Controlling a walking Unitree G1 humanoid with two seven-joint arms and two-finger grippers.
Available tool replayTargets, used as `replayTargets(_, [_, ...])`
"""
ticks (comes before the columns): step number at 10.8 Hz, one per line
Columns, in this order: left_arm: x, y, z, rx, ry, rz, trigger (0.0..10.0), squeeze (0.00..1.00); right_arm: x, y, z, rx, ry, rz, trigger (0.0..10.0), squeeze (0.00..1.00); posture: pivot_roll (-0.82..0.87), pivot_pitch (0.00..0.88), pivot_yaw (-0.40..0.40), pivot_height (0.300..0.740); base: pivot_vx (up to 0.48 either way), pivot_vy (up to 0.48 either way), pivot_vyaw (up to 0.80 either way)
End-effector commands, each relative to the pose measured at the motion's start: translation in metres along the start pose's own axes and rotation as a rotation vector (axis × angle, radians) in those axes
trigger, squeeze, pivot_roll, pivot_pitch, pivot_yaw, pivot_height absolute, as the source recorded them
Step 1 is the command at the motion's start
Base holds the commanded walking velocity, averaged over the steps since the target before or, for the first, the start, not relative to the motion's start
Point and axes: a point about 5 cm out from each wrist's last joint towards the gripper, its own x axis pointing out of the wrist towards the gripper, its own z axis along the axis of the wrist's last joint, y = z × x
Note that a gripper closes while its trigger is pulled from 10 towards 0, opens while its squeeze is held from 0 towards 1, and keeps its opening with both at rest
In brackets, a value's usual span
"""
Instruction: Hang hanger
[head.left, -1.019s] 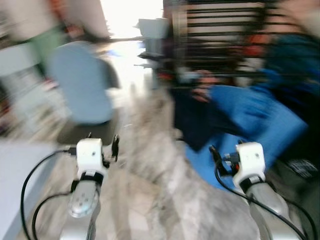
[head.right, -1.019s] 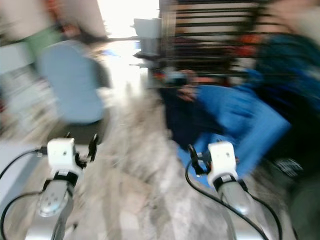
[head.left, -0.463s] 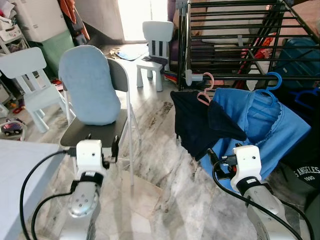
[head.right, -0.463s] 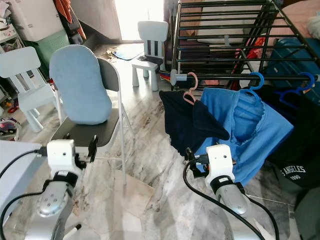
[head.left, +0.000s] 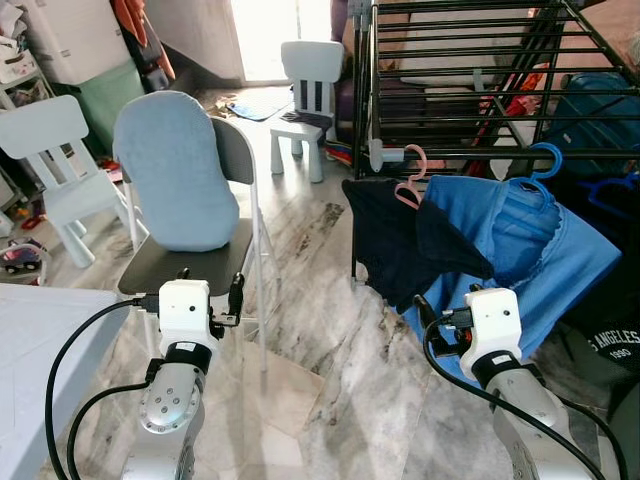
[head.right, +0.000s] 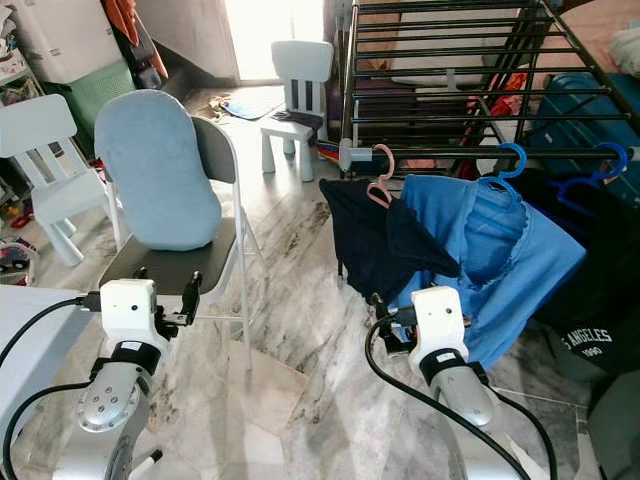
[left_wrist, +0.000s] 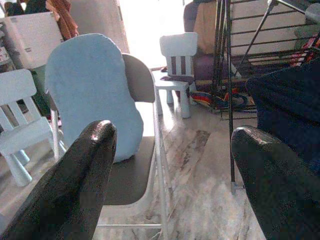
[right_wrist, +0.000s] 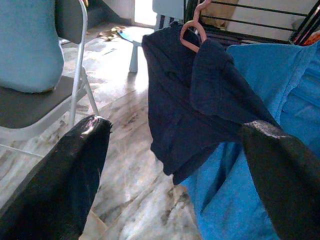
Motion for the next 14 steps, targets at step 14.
replayTargets(14, [-0.011,0.005,-0.006,-0.008,0.017,0.085,10.0,0.00,0.021,0.013,0.007,-0.027,-0.005,0.117,10.0,0.00,-0.05,0.000,-0.015,0.740,0.000,0.000,0.00])
